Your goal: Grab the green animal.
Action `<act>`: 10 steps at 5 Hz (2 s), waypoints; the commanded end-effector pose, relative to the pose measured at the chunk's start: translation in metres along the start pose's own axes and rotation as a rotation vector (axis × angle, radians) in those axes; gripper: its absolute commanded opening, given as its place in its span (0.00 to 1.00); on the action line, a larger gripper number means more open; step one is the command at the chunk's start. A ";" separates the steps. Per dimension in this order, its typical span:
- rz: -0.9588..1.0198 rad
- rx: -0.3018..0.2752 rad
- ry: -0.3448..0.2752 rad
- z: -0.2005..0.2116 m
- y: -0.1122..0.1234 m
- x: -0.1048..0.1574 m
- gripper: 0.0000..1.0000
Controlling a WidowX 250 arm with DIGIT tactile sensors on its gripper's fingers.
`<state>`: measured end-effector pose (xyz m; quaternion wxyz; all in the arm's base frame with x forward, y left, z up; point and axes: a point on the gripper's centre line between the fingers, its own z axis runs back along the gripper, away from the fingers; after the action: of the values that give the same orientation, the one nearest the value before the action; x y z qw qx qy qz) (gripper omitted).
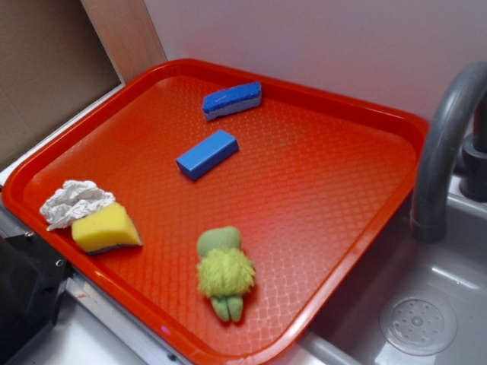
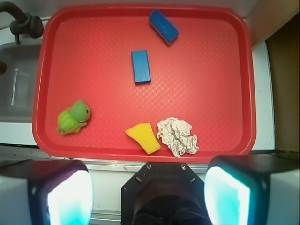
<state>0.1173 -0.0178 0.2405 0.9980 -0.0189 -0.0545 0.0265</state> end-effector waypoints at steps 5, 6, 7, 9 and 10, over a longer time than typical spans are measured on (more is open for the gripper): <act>0.535 -0.069 0.017 -0.125 -0.139 0.025 1.00; 0.509 -0.005 0.040 -0.157 -0.146 0.022 1.00; 0.478 0.046 0.073 -0.184 -0.146 0.019 1.00; 0.374 0.052 0.173 -0.207 -0.160 0.003 1.00; 0.356 0.061 0.231 -0.211 -0.160 0.003 1.00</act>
<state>0.1418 -0.1819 0.0307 0.9769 0.0168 0.0770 0.1986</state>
